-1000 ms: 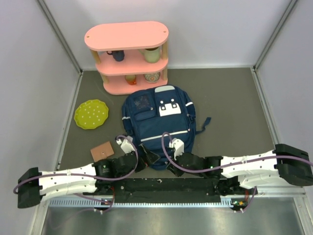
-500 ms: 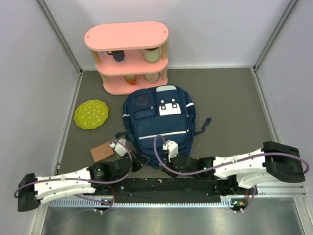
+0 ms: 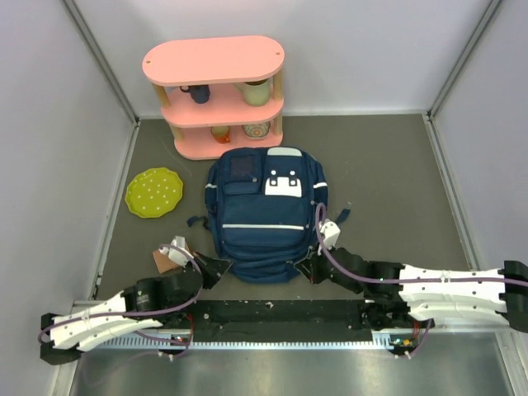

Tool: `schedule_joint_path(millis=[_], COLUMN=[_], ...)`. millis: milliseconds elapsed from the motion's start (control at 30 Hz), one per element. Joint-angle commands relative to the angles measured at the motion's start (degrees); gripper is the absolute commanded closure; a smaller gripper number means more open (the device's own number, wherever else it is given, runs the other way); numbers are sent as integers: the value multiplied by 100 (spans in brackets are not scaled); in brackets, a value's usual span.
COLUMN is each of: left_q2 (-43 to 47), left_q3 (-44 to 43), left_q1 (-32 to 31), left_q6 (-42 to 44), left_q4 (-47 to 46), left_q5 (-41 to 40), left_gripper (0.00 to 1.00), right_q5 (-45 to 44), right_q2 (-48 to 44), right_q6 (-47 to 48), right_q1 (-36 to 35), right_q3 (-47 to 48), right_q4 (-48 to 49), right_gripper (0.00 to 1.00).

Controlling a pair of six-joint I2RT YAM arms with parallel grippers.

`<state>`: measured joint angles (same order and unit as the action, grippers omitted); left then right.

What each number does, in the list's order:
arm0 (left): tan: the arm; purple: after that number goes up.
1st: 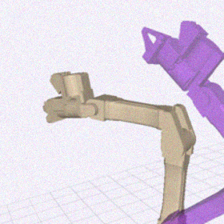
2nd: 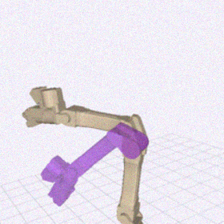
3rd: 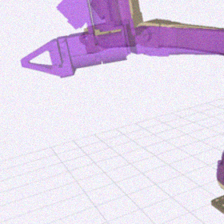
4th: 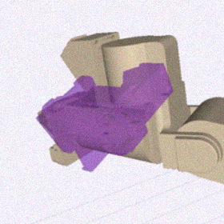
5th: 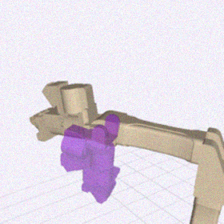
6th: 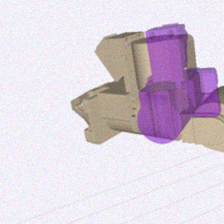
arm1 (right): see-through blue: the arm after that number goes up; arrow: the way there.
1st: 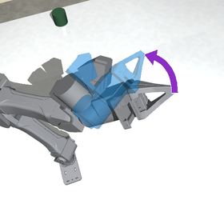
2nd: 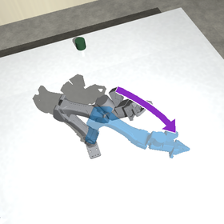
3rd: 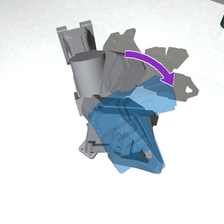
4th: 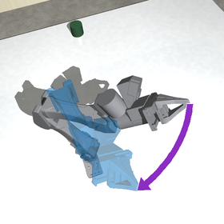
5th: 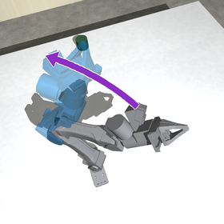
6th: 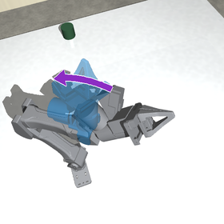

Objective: Pack the student bag
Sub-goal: Zip the student bag at the center of the board.

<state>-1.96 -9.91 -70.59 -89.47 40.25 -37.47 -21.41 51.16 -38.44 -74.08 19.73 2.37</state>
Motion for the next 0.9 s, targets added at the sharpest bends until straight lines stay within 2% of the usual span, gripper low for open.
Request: schedule_joint_path(millis=[0, 133, 267, 533, 667, 867], left_q2=[116, 90, 90, 99, 99, 108], left_q3=[-441, -617, -722, -740, -758, -740], left_q1=[63, 63, 54, 63, 63, 54], left_q6=[-79, 9, 44, 9, -9, 9], left_q4=[1029, 1151, 1240, 1336, 1407, 1415], left_q5=[-1051, -1130, -1175, -1192, -1218, -1227], left_gripper=[100, 100, 100, 100, 100, 100], right_q5=[-452, -233, -267, -1241, -1576, -1682], right_q2=[-317, -177, -9, -202, -457, -660], right_q6=[-199, -743, -973, -1183, -1403, -710], right_q1=[491, 1192, 1581, 1985, 2433, 2714], right_q3=[-258, -416, -443, -513, -610, -751], right_q4=[-1026, -1212, -1213, -1283, -1266, -11], right_gripper=[100, 100, 100, 100, 100, 100])
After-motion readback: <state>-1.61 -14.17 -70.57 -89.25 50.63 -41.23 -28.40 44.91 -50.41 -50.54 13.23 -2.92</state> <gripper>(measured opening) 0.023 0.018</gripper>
